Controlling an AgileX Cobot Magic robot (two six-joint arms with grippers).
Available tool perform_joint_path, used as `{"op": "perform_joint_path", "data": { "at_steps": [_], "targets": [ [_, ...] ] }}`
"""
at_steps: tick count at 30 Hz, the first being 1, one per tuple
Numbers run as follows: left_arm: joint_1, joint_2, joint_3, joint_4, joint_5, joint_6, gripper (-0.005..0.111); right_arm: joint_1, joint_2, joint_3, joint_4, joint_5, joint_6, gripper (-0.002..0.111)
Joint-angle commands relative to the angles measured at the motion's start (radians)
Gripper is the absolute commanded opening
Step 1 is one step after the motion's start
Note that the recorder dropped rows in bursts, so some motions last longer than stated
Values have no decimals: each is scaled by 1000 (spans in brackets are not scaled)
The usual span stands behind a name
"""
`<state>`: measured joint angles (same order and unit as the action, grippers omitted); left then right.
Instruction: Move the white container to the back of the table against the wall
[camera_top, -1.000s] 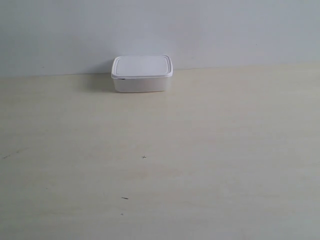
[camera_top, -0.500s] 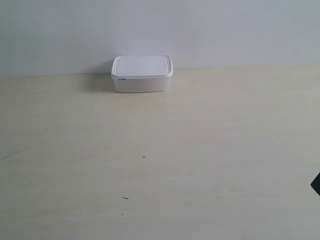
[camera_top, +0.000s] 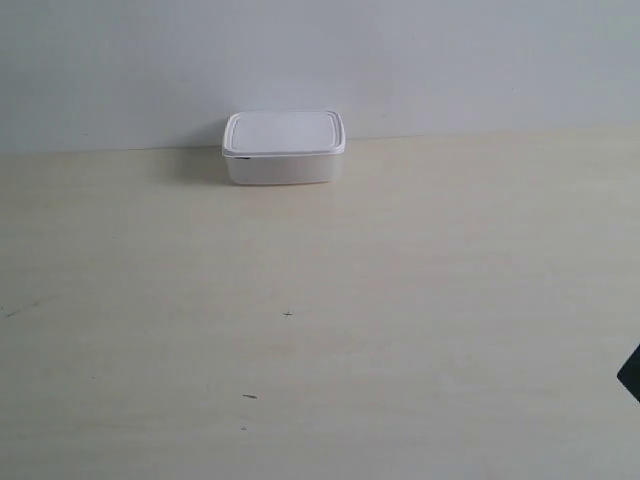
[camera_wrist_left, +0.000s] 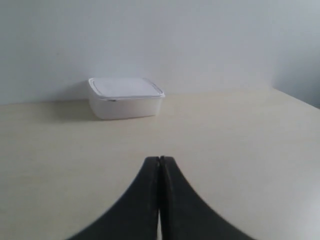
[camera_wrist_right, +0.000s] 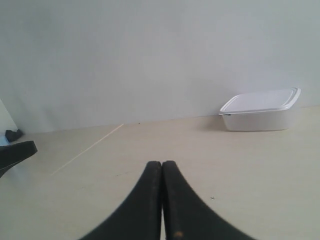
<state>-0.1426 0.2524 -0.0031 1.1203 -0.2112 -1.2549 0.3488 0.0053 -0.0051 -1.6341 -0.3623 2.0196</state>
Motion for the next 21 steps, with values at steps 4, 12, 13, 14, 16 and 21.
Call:
{"op": "perform_joint_path", "data": {
  "at_steps": [4,12,13,14,16,21],
  "targets": [
    [28,-150,3,1,4,4,0,-128,-5,5,-2,-11,-2,0],
    [124,-252,3,1,4,4,0,-278,-5,5,0,-11,-2,0],
    [142,-252,3,1,4,4,0,-300,-5,5,0,-11,-2,0],
    [161,-252,3,1,2,4,0,-321,-5,5,0,-11,-2,0],
    [196,-252,3,1,3,6,0,-363,-5,5,0,-11,-2,0],
    [304,-252,3,1,3,6,0,-453,-5,5,0,-11,-2,0]
  ]
}}
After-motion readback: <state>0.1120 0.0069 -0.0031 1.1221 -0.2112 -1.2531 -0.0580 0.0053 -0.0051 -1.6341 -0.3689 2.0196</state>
